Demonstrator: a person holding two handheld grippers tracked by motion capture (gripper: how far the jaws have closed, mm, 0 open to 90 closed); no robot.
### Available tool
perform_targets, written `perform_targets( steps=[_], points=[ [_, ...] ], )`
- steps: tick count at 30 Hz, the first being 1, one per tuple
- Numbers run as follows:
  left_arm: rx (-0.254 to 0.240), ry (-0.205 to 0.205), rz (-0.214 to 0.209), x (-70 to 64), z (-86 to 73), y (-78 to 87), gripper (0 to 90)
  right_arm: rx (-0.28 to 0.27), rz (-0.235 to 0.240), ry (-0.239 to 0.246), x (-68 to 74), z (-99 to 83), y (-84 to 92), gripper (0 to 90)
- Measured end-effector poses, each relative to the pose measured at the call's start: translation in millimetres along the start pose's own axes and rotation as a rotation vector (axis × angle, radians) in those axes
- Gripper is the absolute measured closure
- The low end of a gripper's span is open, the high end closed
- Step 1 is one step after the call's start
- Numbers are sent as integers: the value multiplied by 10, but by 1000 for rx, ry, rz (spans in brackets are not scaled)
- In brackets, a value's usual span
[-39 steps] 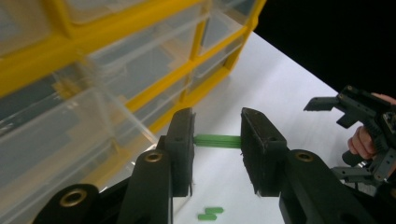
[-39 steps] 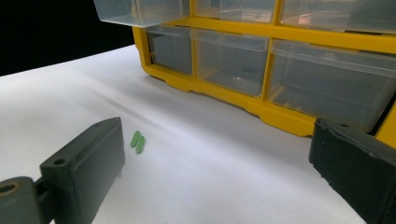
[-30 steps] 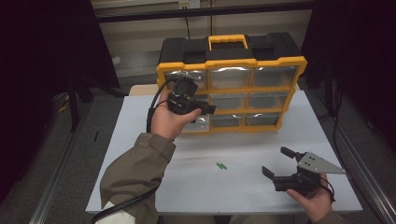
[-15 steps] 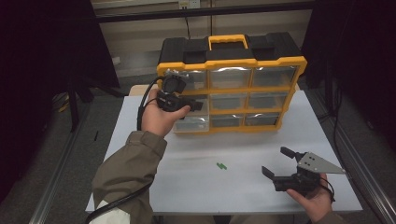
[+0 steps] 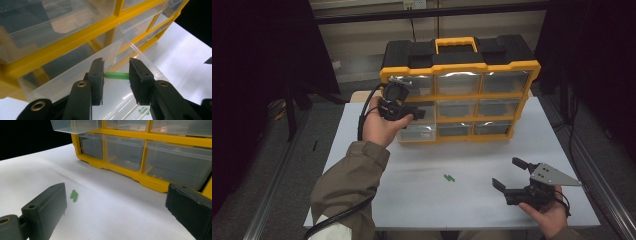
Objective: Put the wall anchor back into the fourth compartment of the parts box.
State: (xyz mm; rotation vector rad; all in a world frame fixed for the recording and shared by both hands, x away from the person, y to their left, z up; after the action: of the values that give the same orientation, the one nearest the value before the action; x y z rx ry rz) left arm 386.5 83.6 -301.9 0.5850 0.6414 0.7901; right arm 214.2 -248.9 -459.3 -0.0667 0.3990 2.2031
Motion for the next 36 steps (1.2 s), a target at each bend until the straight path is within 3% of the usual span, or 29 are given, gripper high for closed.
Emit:
perform_targets(
  steps=[1, 4, 11, 14, 15, 16, 27, 36],
  points=[
    [-7, 13, -4, -3, -2, -5, 636, 2, -3, 0, 0, 1, 2, 34],
    [-5, -4, 5, 5, -4, 3, 612, -2, 0, 2, -1, 1, 1, 34],
    [-7, 10, -23, -35, 2, 2, 601, 0, 2, -1, 2, 1, -2, 34],
    [4, -11, -33, -62, 16, 12, 593, -1, 2, 1, 2, 3, -1, 34],
    [-16, 16, -40, -87, 15, 1, 592, 0, 3, 1, 2, 2, -1, 34],
    [0, -10, -39, -87, 22, 12, 591, 0, 3, 1, 2, 2, -1, 34],
    [-3, -34, -90, -230, 50, 11, 582, -1, 4, 1, 2, 2, 1, 34],
    [11, -25, -125, -322, 68, 13, 748, 1, 5, 6, 0, 0, 0, 34]
  ],
)
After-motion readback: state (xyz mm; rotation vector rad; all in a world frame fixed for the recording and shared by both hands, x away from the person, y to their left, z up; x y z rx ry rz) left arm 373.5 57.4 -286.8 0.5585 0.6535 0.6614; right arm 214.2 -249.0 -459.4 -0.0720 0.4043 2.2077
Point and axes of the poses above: each handheld gripper's, and its own axes: y roughly backward along the jaws, z roughly out of its top, x roughly to its left, the point moved 2 cm from there along -y, roughly forward along the jaws, and after that the axes turned 14 degrees about y, right-handed, at the moved point
